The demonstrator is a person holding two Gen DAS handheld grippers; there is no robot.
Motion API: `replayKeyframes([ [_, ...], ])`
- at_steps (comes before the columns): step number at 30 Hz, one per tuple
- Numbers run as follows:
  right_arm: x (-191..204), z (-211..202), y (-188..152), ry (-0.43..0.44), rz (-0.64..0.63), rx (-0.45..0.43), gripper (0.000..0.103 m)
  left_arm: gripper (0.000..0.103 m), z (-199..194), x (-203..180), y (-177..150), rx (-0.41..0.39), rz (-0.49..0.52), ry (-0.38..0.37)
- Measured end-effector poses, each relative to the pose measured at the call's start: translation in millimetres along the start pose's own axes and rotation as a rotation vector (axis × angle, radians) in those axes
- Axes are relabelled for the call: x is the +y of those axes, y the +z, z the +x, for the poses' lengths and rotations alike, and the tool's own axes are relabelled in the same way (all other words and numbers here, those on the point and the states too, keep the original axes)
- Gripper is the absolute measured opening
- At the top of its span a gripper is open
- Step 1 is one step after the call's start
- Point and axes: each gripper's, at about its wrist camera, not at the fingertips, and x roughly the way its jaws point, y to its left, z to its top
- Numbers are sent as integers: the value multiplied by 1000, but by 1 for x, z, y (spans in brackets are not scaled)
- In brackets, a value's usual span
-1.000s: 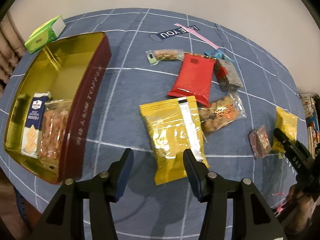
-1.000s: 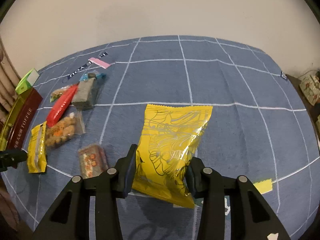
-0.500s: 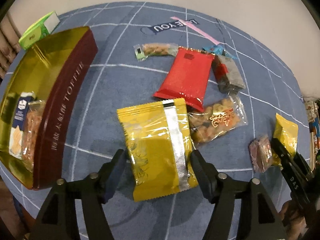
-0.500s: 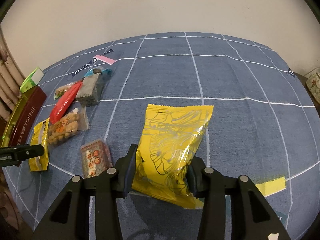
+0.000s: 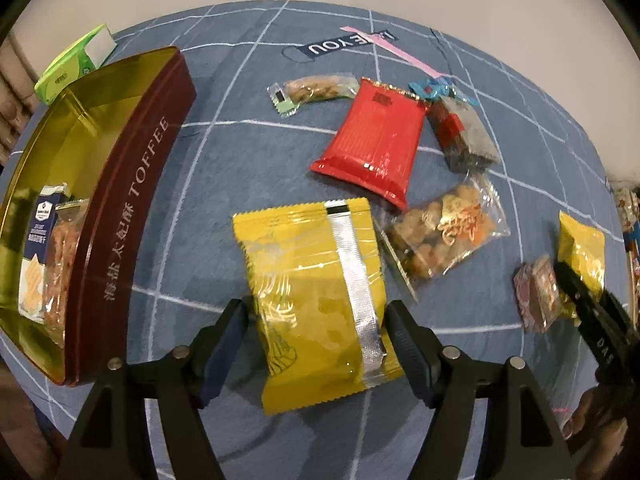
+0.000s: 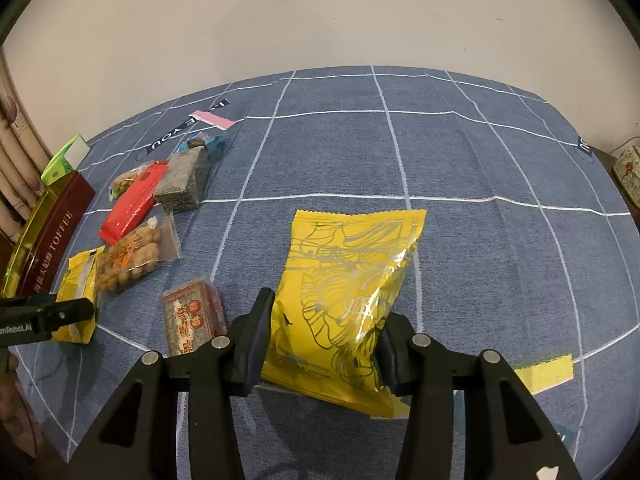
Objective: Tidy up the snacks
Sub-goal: 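Grasp the yellow packet with silver stripe using the left gripper, then drop the striped packet into the tin with the left gripper while the right holds the yellow bag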
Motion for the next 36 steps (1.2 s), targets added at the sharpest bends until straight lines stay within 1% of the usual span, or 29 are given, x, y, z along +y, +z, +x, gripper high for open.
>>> replayKeyframes([
  [3,0,0,0,-1,0,0,44,72,-2,3,-4,5,22,-3],
  [4,0,0,0,-1,-1,-1,44,69,-3,3,-5,6,37,0],
  [5,0,0,0,-1,-1,-1,44,61,-3,3,-6,3,43,3],
  [8,1,1,0,-4,-2,-1,45,60,-6,5,-8,-1,72,2],
  [15,1,0,0,-6,-8,0,45,60,-14,7,-16,-2,116,2],
  [29,5,2,-1,-34,-42,-6,45,60,-45,14,-18,-41,130,-11],
  [33,6,1,-1,-37,-44,-8,45,60,-64,20,-13,-69,130,-24],
  [36,6,1,-2,-38,-44,-8,45,60,-80,28,-5,-107,133,-13],
])
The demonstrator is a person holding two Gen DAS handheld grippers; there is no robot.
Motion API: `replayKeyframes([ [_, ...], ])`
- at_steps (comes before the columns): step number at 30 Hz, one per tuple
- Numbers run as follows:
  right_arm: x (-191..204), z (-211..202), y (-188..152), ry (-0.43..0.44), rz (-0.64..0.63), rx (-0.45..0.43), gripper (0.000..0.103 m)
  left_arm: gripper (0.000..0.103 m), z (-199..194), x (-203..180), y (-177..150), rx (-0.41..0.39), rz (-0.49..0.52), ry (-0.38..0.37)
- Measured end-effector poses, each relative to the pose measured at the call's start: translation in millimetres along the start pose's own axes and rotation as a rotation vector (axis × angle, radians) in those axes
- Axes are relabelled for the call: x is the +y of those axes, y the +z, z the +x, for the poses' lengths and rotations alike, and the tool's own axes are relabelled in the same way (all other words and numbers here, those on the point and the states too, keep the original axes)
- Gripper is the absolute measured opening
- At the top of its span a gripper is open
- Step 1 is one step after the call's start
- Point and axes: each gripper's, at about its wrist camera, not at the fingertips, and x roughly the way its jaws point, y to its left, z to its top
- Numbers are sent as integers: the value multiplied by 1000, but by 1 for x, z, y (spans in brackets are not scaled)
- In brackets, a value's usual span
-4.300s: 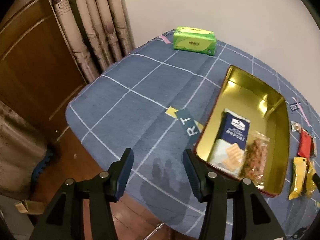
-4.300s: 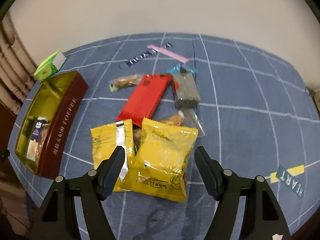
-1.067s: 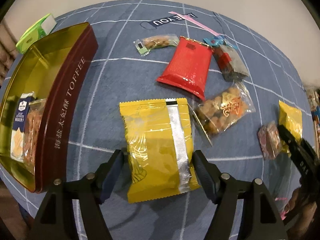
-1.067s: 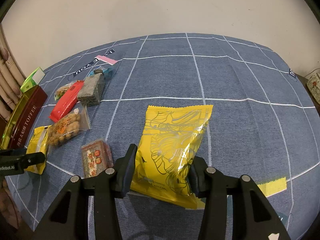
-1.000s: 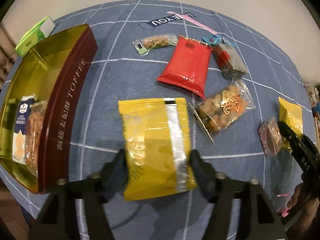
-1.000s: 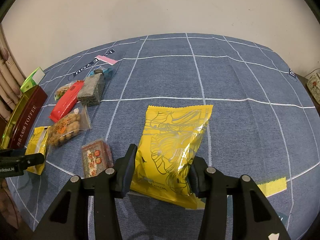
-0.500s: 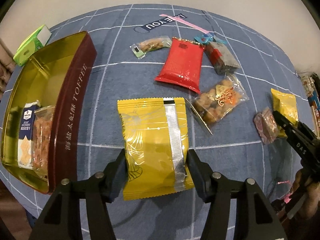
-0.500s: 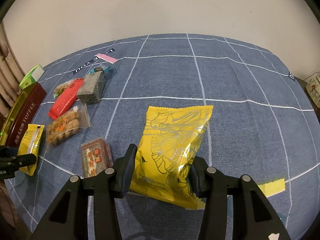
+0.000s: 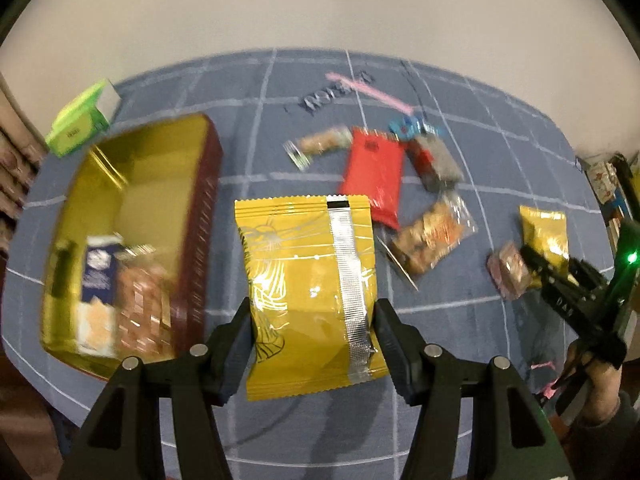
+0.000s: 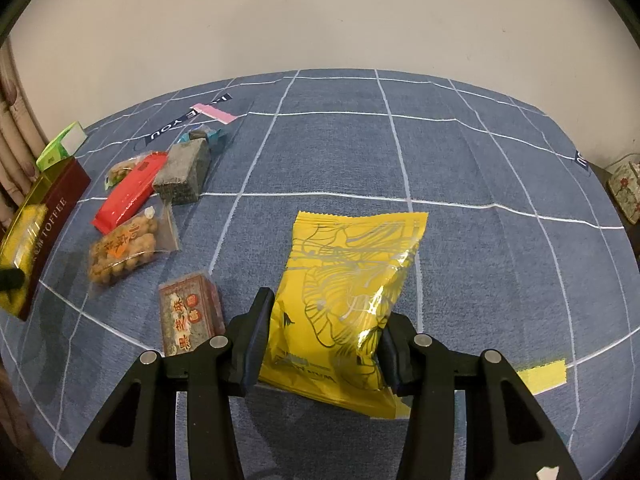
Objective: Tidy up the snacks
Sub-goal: 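Drop the striped packet into the tin with the left gripper while the right holds the yellow bag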
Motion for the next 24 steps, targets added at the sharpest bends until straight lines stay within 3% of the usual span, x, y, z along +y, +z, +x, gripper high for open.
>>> replayKeyframes([
  [8,1,0,1,-7,0,5,45,60,-26,65,23,-56,-37,100],
  [17,3,2,2,-24,0,17,45,60,-14,149,12,18,-87,217],
  [24,6,3,4,-48,-4,26,45,60,8,174,0,88,-38,277],
])
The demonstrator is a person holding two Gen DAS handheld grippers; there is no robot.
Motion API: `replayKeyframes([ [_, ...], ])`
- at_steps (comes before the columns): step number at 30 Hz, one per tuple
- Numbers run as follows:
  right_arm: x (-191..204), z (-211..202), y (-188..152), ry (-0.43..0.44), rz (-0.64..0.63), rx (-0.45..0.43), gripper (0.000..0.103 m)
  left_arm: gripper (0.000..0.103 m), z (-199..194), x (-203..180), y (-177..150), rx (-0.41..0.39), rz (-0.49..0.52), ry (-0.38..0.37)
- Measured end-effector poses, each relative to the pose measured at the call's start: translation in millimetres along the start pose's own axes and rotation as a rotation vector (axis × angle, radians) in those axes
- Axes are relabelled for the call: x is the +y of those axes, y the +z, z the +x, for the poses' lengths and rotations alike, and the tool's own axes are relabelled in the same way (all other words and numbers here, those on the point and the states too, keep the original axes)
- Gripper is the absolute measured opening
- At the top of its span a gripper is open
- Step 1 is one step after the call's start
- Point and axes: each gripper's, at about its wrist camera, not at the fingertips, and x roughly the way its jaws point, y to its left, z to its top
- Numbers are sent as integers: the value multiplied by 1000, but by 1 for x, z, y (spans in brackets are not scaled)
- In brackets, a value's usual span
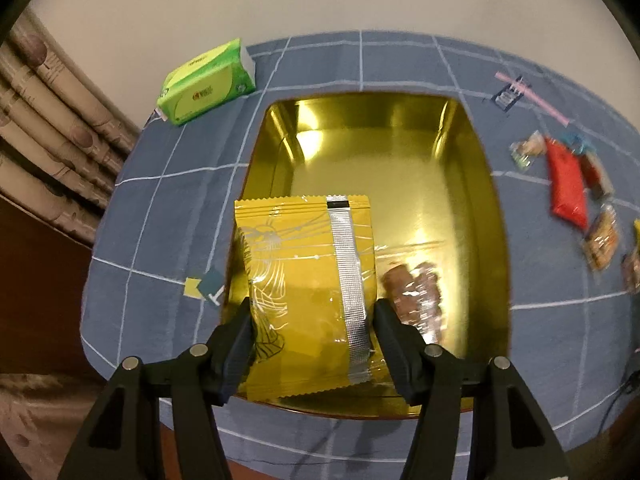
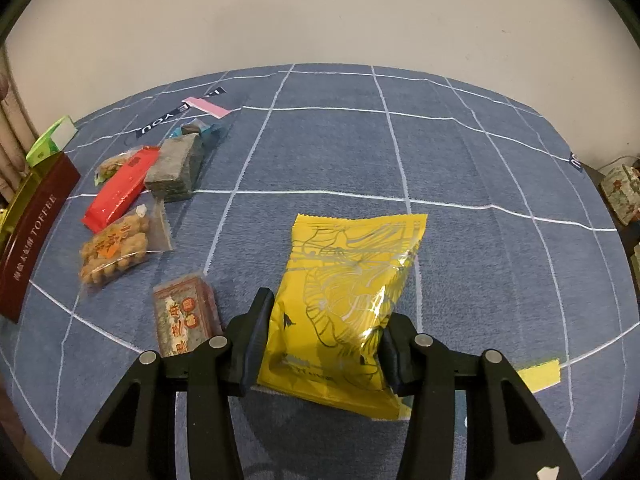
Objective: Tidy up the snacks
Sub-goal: 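Drop the striped packet into the tin with the left gripper while the right holds the yellow bag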
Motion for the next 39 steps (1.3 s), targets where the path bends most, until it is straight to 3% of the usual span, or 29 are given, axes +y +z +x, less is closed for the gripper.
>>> replayKeyframes([
  [17,2,4,6,-17,6,23,46,60,23,4,-12,52,50,31],
  [24,4,3,6,-29,12,29,45,60,23,3,-15,39,54,50],
  [29,5,3,6,-40,20,33,44,65,23,8,-15,38,22,23],
  [39,10,-7,6,-66,38,24,40,65,7,15,-20,-25,-30,-20],
])
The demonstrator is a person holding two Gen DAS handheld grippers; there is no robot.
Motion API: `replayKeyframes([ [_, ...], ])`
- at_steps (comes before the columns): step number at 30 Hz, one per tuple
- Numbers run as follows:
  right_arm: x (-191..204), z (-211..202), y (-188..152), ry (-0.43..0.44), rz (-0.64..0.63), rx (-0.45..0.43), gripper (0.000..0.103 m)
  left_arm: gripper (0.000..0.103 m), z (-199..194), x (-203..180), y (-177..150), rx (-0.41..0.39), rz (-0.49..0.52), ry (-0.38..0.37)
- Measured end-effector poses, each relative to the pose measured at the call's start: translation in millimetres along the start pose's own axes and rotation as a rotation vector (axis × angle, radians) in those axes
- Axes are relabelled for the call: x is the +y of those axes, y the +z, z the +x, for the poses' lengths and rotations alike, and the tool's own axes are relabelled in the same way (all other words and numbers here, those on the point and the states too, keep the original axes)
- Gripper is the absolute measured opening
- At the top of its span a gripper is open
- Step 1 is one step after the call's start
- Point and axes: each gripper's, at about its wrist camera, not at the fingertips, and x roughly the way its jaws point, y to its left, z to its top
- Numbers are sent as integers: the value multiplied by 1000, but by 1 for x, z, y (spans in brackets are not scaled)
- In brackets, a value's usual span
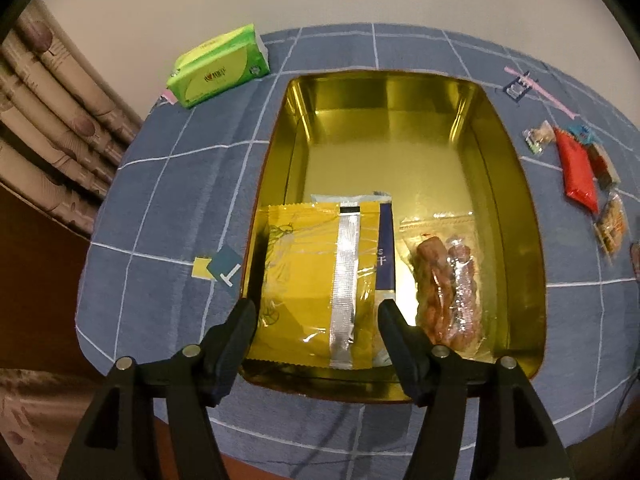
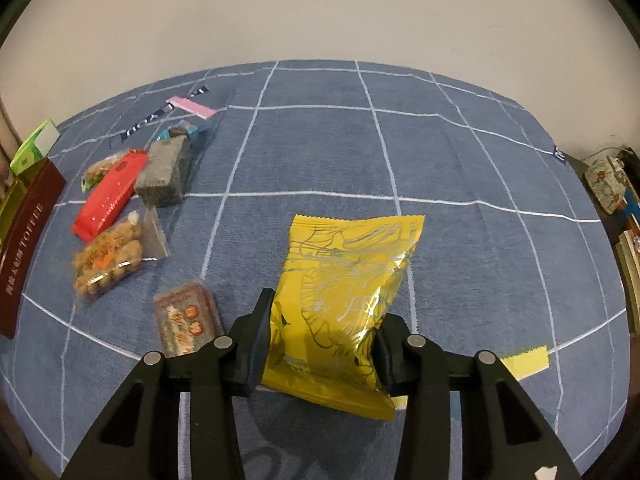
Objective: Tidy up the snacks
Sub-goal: 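Drop the striped packet into the tin with the left gripper while the right holds the yellow bag, then lower the large yellow bag into the tin and open the right gripper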
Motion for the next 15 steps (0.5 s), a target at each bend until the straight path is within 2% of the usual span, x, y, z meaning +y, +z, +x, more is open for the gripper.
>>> replayKeyframes([
  [2,2,-6,2,-10,-1,-15,40,65,-6,0,-2,-25,-12,-4],
  [9,19,-36,16,13,3,-66,39,65,-29,11,-12,-135,-89,52],
  [15,69,-62,26,106,-55,-90,39,65,-42,32,-22,-179,-175,98],
])
